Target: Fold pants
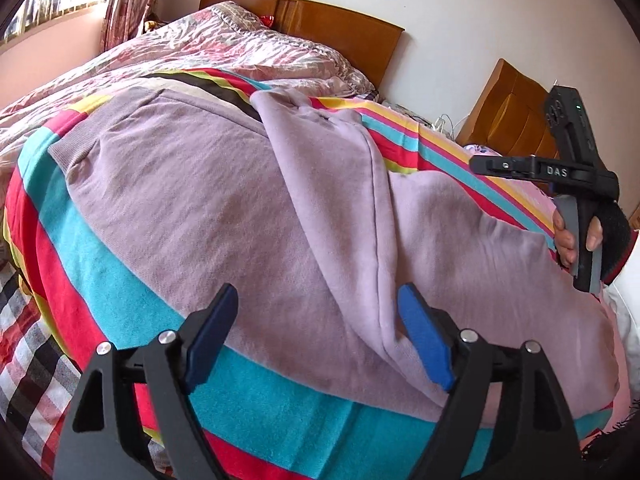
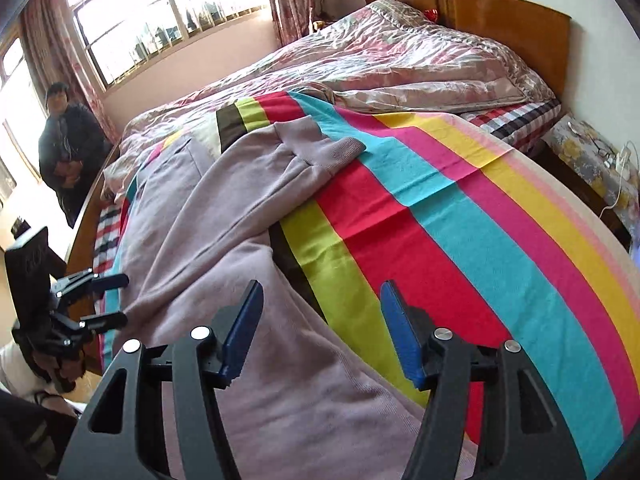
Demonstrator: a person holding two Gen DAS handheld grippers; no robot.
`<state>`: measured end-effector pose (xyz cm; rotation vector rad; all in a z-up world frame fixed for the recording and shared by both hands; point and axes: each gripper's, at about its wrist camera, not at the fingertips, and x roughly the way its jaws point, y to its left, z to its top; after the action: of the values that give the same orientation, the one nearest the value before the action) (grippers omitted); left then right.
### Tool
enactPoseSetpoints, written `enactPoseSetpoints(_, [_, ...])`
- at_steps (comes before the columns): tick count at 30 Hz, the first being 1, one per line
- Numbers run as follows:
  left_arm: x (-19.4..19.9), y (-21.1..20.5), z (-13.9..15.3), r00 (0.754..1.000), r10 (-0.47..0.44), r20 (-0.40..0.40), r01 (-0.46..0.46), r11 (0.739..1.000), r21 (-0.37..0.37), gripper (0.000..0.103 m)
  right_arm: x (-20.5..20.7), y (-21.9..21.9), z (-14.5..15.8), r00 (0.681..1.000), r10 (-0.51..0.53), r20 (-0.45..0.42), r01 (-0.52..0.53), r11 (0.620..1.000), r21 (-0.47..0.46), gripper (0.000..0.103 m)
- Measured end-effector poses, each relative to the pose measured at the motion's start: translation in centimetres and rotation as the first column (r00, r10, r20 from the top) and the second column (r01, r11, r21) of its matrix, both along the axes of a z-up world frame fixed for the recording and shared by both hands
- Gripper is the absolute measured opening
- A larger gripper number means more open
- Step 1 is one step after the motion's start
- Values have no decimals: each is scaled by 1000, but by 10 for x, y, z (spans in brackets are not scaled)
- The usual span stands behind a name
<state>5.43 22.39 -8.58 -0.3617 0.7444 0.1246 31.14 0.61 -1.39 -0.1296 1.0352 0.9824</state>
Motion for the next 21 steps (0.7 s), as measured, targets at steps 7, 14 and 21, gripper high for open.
enactPoseSetpoints(7, [-27,40,16,994,92,56,-93,996,13,89,60,90,-45,928,-171,-331,188,982,20,58])
enactPoseSetpoints(14, [-58,90,11,979,193,60,-191,981,-37,90,22,138,4,985,-112,-128,121,990,66,9])
enactPoseSetpoints(21, [-85,127,8,952,301,57,-293,949,-117,90,-80,261,77,979,201,21,-202,974,102,14])
